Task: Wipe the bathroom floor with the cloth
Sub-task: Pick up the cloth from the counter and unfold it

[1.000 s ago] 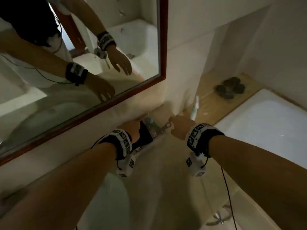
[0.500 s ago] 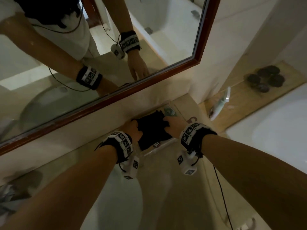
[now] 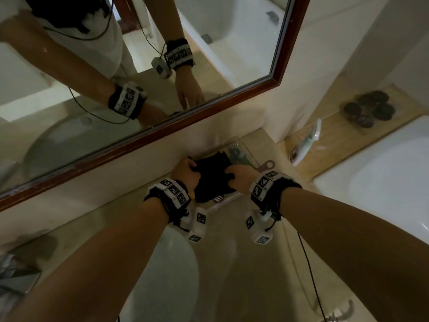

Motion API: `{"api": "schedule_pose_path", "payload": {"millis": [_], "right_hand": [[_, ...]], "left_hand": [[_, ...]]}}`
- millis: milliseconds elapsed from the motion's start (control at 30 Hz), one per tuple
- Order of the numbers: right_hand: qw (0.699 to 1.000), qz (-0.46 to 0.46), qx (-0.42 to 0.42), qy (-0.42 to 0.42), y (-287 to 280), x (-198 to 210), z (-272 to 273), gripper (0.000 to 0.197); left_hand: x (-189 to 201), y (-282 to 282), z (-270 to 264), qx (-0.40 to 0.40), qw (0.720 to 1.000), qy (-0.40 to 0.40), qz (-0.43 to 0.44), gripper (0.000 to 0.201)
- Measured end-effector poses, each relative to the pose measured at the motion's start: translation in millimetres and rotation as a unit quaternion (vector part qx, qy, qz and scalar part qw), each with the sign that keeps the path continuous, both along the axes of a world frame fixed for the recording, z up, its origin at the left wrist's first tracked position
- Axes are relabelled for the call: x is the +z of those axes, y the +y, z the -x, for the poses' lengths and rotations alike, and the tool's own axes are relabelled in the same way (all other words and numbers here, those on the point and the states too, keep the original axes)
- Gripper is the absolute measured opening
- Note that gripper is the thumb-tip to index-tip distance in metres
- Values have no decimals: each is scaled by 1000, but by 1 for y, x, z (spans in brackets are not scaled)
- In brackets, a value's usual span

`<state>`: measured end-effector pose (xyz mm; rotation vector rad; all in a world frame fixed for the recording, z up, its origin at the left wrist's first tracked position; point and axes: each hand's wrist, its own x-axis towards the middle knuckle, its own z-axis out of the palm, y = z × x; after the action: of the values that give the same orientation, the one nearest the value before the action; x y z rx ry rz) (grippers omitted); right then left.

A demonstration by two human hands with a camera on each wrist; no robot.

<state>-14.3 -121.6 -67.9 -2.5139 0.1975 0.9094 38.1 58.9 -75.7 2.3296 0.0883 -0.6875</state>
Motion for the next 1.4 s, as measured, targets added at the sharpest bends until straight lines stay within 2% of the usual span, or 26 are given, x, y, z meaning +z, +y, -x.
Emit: {"api": "schedule_pose_path", "payload": {"millis": [167,367,567,633,733,800,900,967,1033,1133,1233,1400], "right_hand": [[1000,-13,-22,-7,2,5,7,57],[997,-37,-61,-33,2,15,22,54],[982,-106,-141,-61,-6,34,34,37],[980,-66,-155,-110,-5,46,35,25],[934,-123,-311,-125,-9,57,37,35],[916,-194,-337,-97,-15,68,48,38],[882,-251,-388,-86,-34,83,69,40],[847,-286,-437,-92,-48,95,84,44],[798,-317,-505,-94,-66,107,106,52],[727,-353,-577,-119,-101,125,153,51],[665,-378,-627,-146,-140,145,216,40],[628,-320,-679,-206,-200,174,356,34]], "left_hand": [[23,-18,1,44,993,-21,110,17],[52,-38,7,49,982,-57,175,22],[86,-51,18,43,970,-118,207,13],[96,-53,20,30,965,-144,217,14],[112,-58,26,16,956,-161,243,20],[124,-65,33,20,953,-146,264,23],[147,-83,48,15,951,-117,287,28],[161,-99,64,-2,943,-107,316,28],[175,-118,83,-18,934,-87,347,28],[197,-155,117,-46,924,-59,376,29],[219,-198,161,-93,917,-13,387,32],[251,-269,271,-209,891,54,399,33]]}}
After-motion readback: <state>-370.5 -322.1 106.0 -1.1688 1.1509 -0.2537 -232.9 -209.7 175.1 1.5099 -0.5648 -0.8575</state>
